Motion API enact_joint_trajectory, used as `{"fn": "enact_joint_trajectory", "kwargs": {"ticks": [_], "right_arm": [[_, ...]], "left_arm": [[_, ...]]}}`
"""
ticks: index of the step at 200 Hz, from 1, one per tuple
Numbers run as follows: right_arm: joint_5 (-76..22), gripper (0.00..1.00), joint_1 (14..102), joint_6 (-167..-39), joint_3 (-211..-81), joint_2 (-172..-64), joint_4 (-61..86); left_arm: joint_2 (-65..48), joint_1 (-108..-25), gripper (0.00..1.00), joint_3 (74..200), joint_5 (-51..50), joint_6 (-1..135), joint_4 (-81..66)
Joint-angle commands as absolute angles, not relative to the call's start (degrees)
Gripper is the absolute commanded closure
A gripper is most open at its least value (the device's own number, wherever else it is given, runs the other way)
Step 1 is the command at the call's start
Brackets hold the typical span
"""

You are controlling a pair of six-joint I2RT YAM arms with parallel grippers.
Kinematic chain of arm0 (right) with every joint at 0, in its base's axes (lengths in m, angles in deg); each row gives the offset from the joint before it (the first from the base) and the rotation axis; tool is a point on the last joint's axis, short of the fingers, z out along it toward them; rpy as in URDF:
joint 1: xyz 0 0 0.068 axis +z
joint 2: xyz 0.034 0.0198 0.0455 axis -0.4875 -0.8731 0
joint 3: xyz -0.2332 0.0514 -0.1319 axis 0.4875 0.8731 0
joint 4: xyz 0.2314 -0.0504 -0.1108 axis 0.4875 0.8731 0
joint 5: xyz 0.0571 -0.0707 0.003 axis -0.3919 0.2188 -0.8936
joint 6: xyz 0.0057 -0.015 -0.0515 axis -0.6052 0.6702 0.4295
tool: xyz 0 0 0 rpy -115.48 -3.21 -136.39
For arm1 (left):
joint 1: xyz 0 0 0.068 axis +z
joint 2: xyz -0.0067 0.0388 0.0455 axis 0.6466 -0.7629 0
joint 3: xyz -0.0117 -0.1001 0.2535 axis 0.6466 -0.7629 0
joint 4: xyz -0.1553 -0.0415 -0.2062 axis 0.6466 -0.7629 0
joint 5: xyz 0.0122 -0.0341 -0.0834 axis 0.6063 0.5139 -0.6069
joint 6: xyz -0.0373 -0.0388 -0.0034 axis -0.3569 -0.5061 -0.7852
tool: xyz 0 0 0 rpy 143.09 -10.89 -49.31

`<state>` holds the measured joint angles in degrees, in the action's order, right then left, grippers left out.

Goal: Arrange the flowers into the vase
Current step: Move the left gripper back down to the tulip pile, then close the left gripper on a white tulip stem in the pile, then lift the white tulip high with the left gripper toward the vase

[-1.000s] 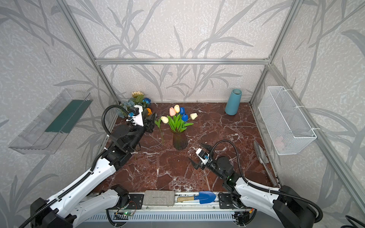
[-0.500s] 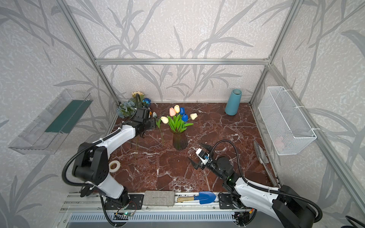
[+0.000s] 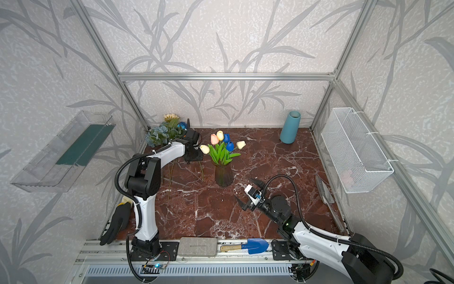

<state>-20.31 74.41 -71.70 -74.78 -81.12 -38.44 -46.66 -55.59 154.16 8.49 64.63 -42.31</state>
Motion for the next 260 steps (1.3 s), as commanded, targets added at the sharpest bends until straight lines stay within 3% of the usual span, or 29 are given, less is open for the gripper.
{"fn": "enact_joint_trajectory", "kwargs": {"ticks": [1,46,66,136,198,260], "right_arm": [[-20.17,0.02,74.70,-71.50,-75.52,-80.19,-39.09],[-20.44,0.02,74.66,-71.55,-75.35,-80.39,-39.60],[-19.57,0.02,74.70,-71.46,-75.35,-80.23,-39.06],[-19.80,0.02,74.69,-71.37,-75.35,-79.91,-38.99],[-18.93,0.02,74.66,-71.37,-75.40,-79.54,-38.35],[-19.47,0.02,74.69,-71.41,-75.52,-80.41,-39.31]], "left_arm": [[-48.20,-56.02,0.52,155.17,8.39,62.56,-46.40],[-50.41,-56.12,0.57,155.77,7.59,62.47,-46.47],[-51.81,-56.28,0.72,157.06,6.56,62.64,-47.08],[-49.91,-56.54,0.99,156.20,5.90,63.74,-44.93],[-38.84,-56.54,1.00,146.90,6.76,64.05,-33.74],[-12.29,-57.05,1.00,125.23,14.59,64.48,-7.35]]}}
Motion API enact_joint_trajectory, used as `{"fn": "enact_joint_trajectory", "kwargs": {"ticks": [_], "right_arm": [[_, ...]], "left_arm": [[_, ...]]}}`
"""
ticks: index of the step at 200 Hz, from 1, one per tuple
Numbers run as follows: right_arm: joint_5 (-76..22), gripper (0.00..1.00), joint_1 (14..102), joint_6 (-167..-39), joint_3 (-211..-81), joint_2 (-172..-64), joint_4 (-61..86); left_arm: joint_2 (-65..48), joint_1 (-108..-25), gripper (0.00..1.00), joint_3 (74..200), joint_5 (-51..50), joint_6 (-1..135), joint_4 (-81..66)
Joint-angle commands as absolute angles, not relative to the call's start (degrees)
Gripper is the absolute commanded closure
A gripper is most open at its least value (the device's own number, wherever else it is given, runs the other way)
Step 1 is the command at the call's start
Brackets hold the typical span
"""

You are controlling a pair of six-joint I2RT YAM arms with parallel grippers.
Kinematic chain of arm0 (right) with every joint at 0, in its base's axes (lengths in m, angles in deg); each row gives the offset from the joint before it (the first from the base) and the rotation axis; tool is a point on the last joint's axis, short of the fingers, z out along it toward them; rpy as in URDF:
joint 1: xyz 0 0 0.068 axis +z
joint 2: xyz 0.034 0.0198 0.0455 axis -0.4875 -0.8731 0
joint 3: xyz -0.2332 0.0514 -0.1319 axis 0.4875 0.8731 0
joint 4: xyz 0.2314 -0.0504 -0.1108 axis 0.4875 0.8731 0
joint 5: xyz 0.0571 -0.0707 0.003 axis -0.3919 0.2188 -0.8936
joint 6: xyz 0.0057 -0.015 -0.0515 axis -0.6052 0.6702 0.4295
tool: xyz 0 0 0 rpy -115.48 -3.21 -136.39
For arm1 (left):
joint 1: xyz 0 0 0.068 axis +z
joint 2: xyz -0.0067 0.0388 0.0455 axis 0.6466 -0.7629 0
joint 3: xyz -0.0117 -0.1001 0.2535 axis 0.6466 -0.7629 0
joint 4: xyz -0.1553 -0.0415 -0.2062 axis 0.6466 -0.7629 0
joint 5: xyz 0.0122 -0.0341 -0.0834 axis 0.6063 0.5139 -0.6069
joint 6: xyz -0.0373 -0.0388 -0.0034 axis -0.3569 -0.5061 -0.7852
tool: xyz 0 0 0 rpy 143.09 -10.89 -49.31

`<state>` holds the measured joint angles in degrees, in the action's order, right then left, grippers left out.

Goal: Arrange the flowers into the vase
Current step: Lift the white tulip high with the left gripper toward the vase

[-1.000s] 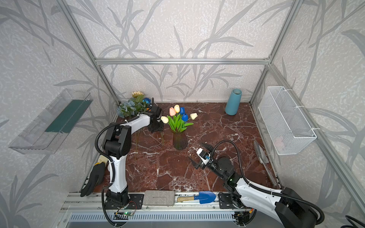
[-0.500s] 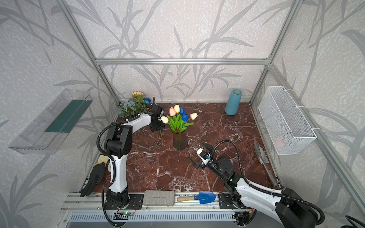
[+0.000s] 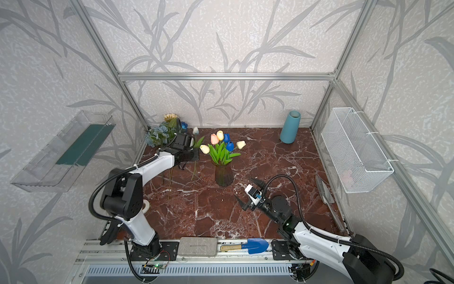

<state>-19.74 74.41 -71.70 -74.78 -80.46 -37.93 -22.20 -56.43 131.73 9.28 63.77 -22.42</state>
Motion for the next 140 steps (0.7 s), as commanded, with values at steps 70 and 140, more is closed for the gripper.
{"fn": "enact_joint_trajectory", "kwargs": {"ticks": [70,140], "right_arm": [[-19.33,0.02,74.58,-71.47,-75.71,-81.72,-40.10],[-19.38,0.02,74.67,-72.31,-75.79,-82.38,-40.85]], "left_arm": [[16.79,-60.38,1.00,108.64,14.16,76.10,15.73],[24.26,-63.55,1.00,111.03,-6.12,76.26,17.08]]}}
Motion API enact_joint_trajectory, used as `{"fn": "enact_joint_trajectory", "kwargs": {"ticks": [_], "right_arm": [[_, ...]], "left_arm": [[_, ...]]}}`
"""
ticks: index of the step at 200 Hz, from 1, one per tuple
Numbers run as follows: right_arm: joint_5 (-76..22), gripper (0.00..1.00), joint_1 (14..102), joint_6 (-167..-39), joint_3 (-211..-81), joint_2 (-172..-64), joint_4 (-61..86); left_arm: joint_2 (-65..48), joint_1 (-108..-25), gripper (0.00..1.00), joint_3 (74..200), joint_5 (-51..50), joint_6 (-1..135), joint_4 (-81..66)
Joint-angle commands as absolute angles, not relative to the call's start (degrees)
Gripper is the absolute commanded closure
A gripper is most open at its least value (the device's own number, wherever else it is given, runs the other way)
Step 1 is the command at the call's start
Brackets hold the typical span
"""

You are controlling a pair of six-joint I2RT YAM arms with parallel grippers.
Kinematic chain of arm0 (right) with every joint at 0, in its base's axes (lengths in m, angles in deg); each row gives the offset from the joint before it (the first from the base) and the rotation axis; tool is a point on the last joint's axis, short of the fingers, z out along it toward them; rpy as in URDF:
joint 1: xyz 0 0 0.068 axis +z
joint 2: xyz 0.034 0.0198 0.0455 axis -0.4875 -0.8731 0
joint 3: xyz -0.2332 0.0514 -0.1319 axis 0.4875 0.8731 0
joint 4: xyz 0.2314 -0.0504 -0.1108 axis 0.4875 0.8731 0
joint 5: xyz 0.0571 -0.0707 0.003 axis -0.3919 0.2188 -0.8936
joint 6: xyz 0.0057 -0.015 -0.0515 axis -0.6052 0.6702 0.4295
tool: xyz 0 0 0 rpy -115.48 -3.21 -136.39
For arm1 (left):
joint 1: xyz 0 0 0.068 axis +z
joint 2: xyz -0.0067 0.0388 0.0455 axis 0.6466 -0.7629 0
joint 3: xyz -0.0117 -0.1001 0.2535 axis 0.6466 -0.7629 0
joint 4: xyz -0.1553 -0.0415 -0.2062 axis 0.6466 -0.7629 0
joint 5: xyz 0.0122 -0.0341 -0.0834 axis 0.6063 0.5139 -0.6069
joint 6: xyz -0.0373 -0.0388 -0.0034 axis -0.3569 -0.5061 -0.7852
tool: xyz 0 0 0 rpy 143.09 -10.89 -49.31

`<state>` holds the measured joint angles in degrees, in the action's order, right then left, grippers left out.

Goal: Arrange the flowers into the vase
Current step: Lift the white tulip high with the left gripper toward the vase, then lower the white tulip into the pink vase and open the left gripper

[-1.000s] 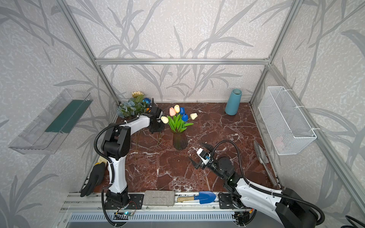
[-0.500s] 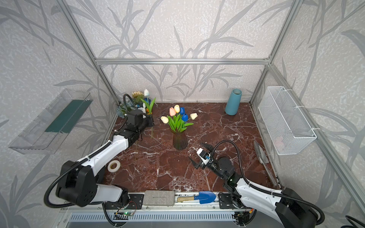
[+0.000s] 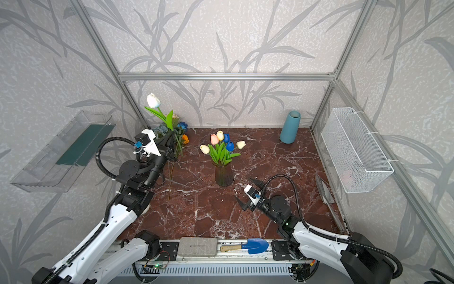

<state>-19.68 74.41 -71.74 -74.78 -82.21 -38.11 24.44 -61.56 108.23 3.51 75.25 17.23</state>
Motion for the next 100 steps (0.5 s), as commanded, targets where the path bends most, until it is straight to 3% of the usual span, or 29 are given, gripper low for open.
{"fn": "enact_joint_trajectory", "kwargs": {"ticks": [1,61,100], "right_arm": [[-19.40,0.02,74.69,-72.33,-75.79,-82.37,-40.83],[-19.43,0.02,74.70,-72.25,-75.48,-80.30,-39.49],[-19.51,0.02,74.66,-72.16,-75.34,-79.82,-39.32]], "left_arm": [[24.20,-63.70,1.00,111.15,-6.37,76.26,16.91],[16.11,-67.69,1.00,114.06,-24.28,70.79,24.95],[9.59,-70.92,1.00,115.12,-21.60,70.06,32.70]]}}
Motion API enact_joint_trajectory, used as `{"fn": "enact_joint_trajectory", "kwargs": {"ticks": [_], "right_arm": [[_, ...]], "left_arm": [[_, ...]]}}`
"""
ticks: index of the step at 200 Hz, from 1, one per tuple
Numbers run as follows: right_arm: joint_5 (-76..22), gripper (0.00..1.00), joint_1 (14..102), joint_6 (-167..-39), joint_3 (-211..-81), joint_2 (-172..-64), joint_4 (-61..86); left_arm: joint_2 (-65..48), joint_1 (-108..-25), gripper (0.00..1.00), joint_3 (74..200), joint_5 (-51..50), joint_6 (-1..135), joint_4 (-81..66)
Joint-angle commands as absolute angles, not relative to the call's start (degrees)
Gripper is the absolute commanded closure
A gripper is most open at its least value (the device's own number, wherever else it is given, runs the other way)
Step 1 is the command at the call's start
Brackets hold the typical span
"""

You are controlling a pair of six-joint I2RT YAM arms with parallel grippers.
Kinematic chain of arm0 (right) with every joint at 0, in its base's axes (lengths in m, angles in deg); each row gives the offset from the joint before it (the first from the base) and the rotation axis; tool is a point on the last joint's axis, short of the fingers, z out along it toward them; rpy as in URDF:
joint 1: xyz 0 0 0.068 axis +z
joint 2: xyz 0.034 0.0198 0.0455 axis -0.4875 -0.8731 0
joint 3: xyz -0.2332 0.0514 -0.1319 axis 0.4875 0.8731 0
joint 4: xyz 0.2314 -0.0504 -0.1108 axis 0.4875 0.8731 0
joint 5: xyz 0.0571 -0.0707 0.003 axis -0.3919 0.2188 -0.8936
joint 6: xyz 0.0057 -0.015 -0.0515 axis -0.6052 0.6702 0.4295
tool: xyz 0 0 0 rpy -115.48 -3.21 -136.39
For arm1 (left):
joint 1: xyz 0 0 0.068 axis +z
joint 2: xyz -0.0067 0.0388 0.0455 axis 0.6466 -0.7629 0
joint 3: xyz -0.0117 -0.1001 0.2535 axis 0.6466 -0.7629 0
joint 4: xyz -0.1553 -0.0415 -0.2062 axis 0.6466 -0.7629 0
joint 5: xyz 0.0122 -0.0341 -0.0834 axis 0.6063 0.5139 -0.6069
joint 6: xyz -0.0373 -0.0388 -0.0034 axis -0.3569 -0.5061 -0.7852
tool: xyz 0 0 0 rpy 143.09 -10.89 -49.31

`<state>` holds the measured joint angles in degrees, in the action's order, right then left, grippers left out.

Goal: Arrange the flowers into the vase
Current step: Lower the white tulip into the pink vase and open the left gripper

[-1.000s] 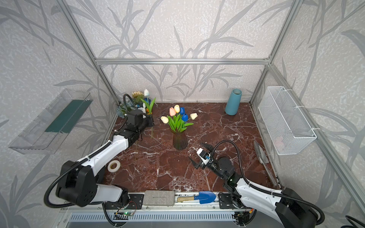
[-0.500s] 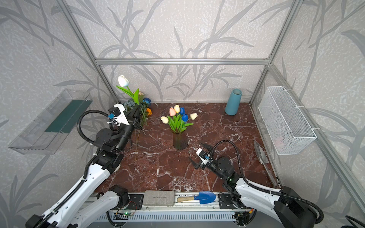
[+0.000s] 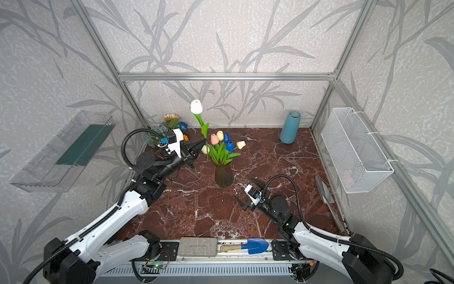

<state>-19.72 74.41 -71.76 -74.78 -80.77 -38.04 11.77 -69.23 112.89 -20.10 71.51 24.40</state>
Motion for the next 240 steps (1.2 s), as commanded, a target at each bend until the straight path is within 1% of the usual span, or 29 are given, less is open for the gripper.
{"fn": "enact_joint_trajectory", "kwargs": {"ticks": [1,14,52,66,90,146,157,183,240], "right_arm": [[-19.50,0.02,74.68,-72.12,-75.30,-79.82,-39.32],[-19.33,0.02,74.71,-72.03,-75.26,-79.64,-39.16],[-19.33,0.02,74.70,-72.05,-75.17,-79.39,-39.14],[-19.40,0.02,74.68,-72.05,-75.08,-79.21,-39.22],[-19.24,0.02,74.70,-71.86,-74.97,-78.69,-38.88],[-18.93,0.02,74.69,-71.87,-75.06,-78.72,-38.70],[-18.98,0.02,74.70,-71.85,-75.09,-78.92,-38.68],[-18.91,0.02,74.67,-71.83,-75.18,-79.36,-38.95],[-19.39,0.02,74.70,-71.99,-75.44,-79.99,-38.88]], "left_arm": [[9.40,-71.02,1.00,115.21,-21.62,70.13,32.76],[7.21,-71.95,1.00,116.07,-21.30,71.46,32.80],[1.56,-74.33,1.00,116.07,-16.05,77.24,35.15],[-0.38,-74.56,1.00,115.67,-13.35,78.95,36.58],[-3.34,-74.64,1.00,114.40,-11.64,80.61,39.16],[-5.76,-74.73,1.00,110.88,-9.48,81.18,42.68],[-5.48,-74.74,0.91,110.48,-10.07,81.19,42.50],[-4.10,-74.90,0.74,109.45,-10.52,81.45,41.40],[0.13,-74.86,0.73,106.45,-7.01,83.89,39.04]]}}
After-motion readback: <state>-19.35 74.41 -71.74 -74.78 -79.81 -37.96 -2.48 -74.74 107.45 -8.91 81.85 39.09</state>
